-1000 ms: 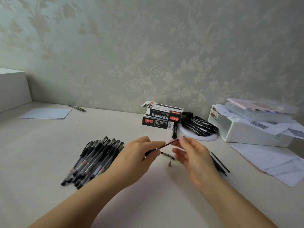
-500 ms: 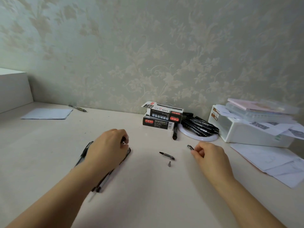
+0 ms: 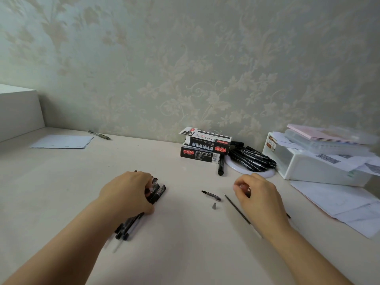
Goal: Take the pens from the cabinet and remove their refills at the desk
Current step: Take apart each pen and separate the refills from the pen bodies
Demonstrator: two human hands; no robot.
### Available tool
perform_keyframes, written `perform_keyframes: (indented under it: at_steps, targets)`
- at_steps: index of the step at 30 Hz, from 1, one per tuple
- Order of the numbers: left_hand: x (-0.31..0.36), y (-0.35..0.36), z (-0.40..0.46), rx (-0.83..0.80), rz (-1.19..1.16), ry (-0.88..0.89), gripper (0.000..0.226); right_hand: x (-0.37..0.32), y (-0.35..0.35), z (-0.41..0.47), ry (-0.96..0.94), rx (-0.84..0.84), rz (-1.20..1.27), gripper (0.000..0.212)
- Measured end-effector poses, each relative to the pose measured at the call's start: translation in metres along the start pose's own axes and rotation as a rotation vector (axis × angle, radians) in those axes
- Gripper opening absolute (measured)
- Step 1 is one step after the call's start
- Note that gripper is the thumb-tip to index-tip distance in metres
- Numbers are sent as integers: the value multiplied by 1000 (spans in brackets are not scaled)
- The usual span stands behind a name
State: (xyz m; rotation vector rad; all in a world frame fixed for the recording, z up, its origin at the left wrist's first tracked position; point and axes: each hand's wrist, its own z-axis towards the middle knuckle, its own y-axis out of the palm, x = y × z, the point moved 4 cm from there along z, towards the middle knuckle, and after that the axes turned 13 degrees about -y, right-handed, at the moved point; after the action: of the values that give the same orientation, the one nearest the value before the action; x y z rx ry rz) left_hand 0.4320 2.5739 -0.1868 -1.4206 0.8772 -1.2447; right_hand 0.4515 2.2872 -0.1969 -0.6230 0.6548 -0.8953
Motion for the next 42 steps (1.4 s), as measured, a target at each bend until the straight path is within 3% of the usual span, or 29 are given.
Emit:
perform_keyframes:
  at_steps: [6, 10, 16, 20, 25, 29, 42]
  targets:
    - [-5, -2, 4, -31, -72, 8, 26, -54, 18, -5, -360, -102, 234, 5]
    - [-10, -2, 8, -23, -106, -4, 14, -90, 35, -10, -581, -232, 284, 15]
    - [-14, -1, 13, -11, -129, -24, 10, -113, 52, -7, -707, -411, 234, 33]
    - [-16, -2, 14, -13, -150, -36, 8, -126, 60, 1, -772, -481, 235, 33]
    - [-18, -3, 17, -13, -189, -47, 17, -149, 69, 8, -876, -516, 266, 44]
    - [-22, -3, 20, -13, -221, -68, 19, -156, 73, 10, -937, -488, 196, 38]
    - [-13, 1, 13, -1, -188, -48, 10, -143, 57, 5, -1087, -316, -303, 32]
